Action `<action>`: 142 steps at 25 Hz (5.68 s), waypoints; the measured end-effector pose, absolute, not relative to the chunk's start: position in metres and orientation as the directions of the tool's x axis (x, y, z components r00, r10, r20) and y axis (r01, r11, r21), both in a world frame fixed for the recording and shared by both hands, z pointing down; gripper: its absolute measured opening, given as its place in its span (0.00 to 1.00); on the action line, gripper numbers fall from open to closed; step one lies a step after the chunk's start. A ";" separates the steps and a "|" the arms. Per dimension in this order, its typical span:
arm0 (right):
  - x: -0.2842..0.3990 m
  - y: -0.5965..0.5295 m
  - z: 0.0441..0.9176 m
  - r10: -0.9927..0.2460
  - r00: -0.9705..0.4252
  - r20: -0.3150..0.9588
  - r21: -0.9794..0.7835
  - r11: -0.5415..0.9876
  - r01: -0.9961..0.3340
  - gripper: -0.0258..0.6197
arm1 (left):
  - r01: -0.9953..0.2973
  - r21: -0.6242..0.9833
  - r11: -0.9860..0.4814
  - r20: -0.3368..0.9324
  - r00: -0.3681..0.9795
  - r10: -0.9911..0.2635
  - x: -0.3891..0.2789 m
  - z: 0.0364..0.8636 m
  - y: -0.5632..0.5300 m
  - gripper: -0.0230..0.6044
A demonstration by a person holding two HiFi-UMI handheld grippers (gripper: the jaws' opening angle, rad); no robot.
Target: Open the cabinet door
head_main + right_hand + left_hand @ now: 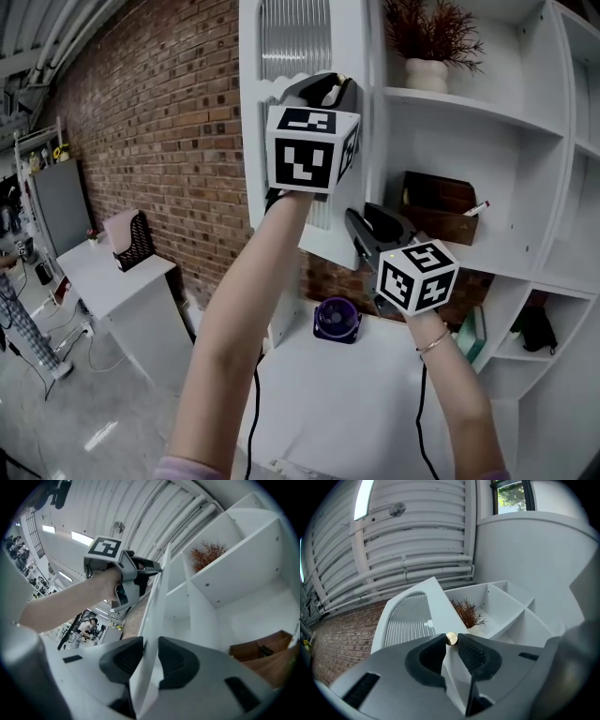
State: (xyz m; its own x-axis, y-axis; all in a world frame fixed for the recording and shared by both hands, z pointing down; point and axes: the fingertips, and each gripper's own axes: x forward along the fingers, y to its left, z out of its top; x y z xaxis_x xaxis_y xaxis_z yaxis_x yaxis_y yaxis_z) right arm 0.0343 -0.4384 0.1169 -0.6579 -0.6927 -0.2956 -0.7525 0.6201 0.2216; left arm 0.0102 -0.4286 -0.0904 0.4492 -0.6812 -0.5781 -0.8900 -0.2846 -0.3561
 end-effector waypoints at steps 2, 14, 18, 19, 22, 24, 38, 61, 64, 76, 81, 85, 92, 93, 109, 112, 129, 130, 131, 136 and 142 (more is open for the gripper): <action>0.029 -0.430 0.116 -0.684 -0.666 -0.298 0.228 0.627 -0.745 0.18 | -0.894 -0.344 -0.286 -0.582 0.442 -0.683 0.005 -0.091 -0.422 0.17; -0.002 -0.389 0.118 -0.634 -0.712 -0.301 0.237 0.674 -0.700 0.17 | -0.916 -0.311 -0.252 -0.589 0.394 -0.705 -0.029 -0.089 -0.386 0.18; -0.012 -0.376 0.116 -0.610 -0.733 -0.303 0.246 0.693 -0.678 0.17 | -0.925 -0.308 -0.224 -0.600 0.372 -0.709 -0.041 -0.091 -0.374 0.18; -0.014 -0.374 0.116 -0.604 -0.737 -0.303 0.249 0.696 -0.673 0.17 | -0.926 -0.309 -0.217 -0.601 0.367 -0.710 -0.043 -0.091 -0.372 0.18; -0.021 -0.367 0.117 -0.590 -0.747 -0.305 0.255 0.706 -0.661 0.17 | -0.928 -0.315 -0.200 -0.601 0.358 -0.715 -0.050 -0.091 -0.366 0.18; -0.024 -0.365 0.117 -0.581 -0.754 -0.305 0.255 0.713 -0.653 0.17 | -0.929 -0.318 -0.188 -0.602 0.351 -0.718 -0.053 -0.091 -0.364 0.18; -0.053 -0.341 0.119 -0.489 -0.813 -0.316 0.273 0.774 -0.571 0.18 | -0.940 -0.316 -0.131 -0.621 0.309 -0.720 -0.082 -0.089 -0.344 0.17; -0.119 -0.310 0.118 -0.381 -0.860 -0.341 0.294 0.826 -0.482 0.18 | -0.941 -0.319 -0.110 -0.617 0.294 -0.730 -0.150 -0.089 -0.318 0.11; -0.128 -0.308 0.119 -0.367 -0.862 -0.351 0.288 0.833 -0.472 0.18 | -0.940 -0.327 -0.098 -0.613 0.289 -0.735 -0.158 -0.088 -0.317 0.11; -0.170 -0.301 0.120 -0.300 -0.881 -0.366 0.327 0.845 -0.424 0.19 | -0.943 -0.330 -0.045 -0.619 0.253 -0.744 -0.201 -0.086 -0.313 0.07; -0.189 -0.302 0.120 -0.278 -0.885 -0.374 0.325 0.854 -0.406 0.19 | -0.945 -0.327 -0.035 -0.619 0.241 -0.747 -0.222 -0.085 -0.316 0.06; -0.205 -0.302 0.121 -0.267 -0.888 -0.374 0.333 0.855 -0.397 0.18 | -0.948 -0.317 -0.026 -0.622 0.228 -0.749 -0.239 -0.085 -0.317 0.06; -0.231 -0.305 0.121 -0.256 -0.893 -0.371 0.341 0.857 -0.387 0.18 | -0.955 -0.296 -0.010 -0.624 0.202 -0.755 -0.267 -0.085 -0.324 0.05; -0.235 -0.307 0.121 -0.255 -0.894 -0.369 0.343 0.856 -0.386 0.18 | -0.956 -0.292 -0.005 -0.625 0.195 -0.756 -0.271 -0.085 -0.325 0.05; -0.286 -0.324 0.124 -0.270 -0.892 -0.362 0.376 0.834 -0.404 0.18 | -0.962 -0.271 0.032 -0.611 0.146 -0.778 -0.324 -0.077 -0.341 0.04; -0.287 -0.323 0.124 -0.272 -0.888 -0.370 0.376 0.831 -0.411 0.18 | -0.961 -0.274 0.020 -0.613 0.159 -0.774 -0.324 -0.076 -0.338 0.04; -0.279 -0.320 0.130 -0.294 -0.892 -0.342 0.340 0.847 -0.409 0.15 | -0.972 -0.234 -0.008 -0.616 0.154 -0.773 -0.319 -0.014 -0.299 0.04; -0.276 -0.320 0.133 -0.296 -0.892 -0.341 0.331 0.850 -0.409 0.15 | -0.972 -0.237 -0.005 -0.614 0.153 -0.774 -0.317 -0.008 -0.296 0.04; -0.273 -0.320 0.136 -0.299 -0.892 -0.340 0.320 0.855 -0.409 0.14 | -0.971 -0.241 -0.001 -0.612 0.152 -0.776 -0.314 -0.001 -0.295 0.04; -0.250 -0.328 0.155 -0.331 -0.887 -0.322 0.262 0.869 -0.419 0.14 | -0.974 -0.224 -0.011 -0.600 0.147 -0.786 -0.301 0.035 -0.292 0.04; -0.220 -0.340 0.185 -0.388 -0.876 -0.285 0.215 0.865 -0.453 0.13 | -0.975 -0.217 -0.050 -0.560 0.166 -0.812 -0.278 0.081 -0.296 0.04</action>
